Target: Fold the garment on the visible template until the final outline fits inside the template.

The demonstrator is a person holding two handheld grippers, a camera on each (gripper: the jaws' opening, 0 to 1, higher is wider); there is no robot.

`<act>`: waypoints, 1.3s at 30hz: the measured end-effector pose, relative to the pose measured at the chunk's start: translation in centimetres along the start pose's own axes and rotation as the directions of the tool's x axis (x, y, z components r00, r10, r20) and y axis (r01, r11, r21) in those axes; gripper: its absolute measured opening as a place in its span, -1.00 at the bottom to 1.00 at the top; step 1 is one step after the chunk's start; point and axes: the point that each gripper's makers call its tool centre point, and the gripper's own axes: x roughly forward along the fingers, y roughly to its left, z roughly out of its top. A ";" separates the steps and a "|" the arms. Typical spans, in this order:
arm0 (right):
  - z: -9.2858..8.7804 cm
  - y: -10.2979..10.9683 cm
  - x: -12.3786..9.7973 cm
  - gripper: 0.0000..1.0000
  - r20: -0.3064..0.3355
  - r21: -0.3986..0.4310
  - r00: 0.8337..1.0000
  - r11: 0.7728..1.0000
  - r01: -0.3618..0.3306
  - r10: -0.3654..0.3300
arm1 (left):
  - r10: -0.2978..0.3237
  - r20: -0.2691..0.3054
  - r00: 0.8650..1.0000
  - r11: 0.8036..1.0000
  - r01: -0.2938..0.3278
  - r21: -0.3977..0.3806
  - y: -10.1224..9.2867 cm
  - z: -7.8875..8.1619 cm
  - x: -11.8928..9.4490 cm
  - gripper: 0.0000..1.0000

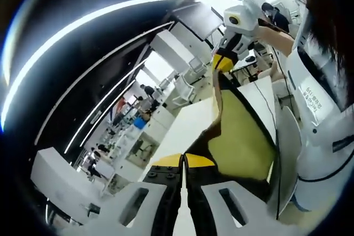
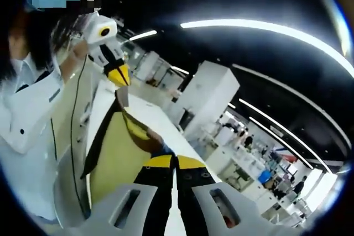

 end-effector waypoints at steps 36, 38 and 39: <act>-10.8 3.1 5.3 -0.97 -0.163 0.152 0.983 0.987 -0.059 0.084 | -0.222 -0.201 0.954 0.955 0.172 -0.240 -4.3 -9.7 7.5 -1.00; -11.4 3.0 5.8 -0.97 -0.169 0.161 0.982 0.985 -0.059 0.086 | -0.221 -0.211 0.952 0.954 0.166 -0.251 -4.1 -10.3 8.1 -1.00; -12.0 2.8 6.3 -0.97 -0.179 0.162 0.980 0.985 -0.057 0.086 | -0.222 -0.217 0.950 0.953 0.165 -0.255 -4.1 -10.7 8.3 -1.00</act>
